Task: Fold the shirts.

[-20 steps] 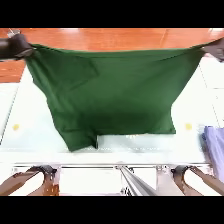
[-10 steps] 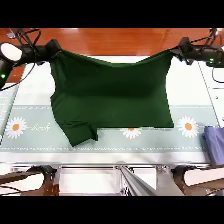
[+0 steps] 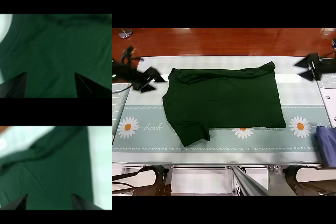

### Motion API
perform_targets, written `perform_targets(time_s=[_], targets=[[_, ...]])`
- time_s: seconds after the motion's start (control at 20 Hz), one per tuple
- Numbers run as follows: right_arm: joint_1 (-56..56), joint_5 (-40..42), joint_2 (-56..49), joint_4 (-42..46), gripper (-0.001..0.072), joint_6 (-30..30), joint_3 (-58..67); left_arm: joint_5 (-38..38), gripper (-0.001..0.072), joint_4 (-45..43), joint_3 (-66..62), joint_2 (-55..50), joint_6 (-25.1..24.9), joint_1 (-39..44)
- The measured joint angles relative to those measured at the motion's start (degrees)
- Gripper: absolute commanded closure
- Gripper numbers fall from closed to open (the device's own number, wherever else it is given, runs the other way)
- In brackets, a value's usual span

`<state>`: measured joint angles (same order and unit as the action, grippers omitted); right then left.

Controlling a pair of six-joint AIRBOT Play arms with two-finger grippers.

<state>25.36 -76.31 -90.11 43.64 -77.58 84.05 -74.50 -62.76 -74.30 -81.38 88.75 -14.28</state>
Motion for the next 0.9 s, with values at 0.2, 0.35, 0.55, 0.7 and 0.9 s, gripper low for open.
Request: perform_targets(time_s=[0.2,0.35,0.55,0.7,0.9], targets=[[1.70,5.62,16.85,7.58,0.0082,3.04,-21.03,-3.80,0.0004,-0.07,14.01,7.80,-2.67,-6.36],[2.08,8.70,27.36,6.93,0.0081,5.86,-34.91,-1.46,0.0004,0.48,25.81,12.20,-4.48,-10.14],[2.25,10.54,35.85,4.35,0.0075,5.90,-45.38,3.02,0.0004,5.49,36.39,14.16,-7.96,-12.52],[2.29,10.88,38.14,4.07,0.0076,4.59,-48.22,8.57,0.0005,8.55,40.61,14.60,-9.05,-12.00],[2.29,10.60,39.10,3.91,0.0077,3.45,-49.44,13.62,0.0005,14.40,42.62,13.97,-9.92,-10.16]])
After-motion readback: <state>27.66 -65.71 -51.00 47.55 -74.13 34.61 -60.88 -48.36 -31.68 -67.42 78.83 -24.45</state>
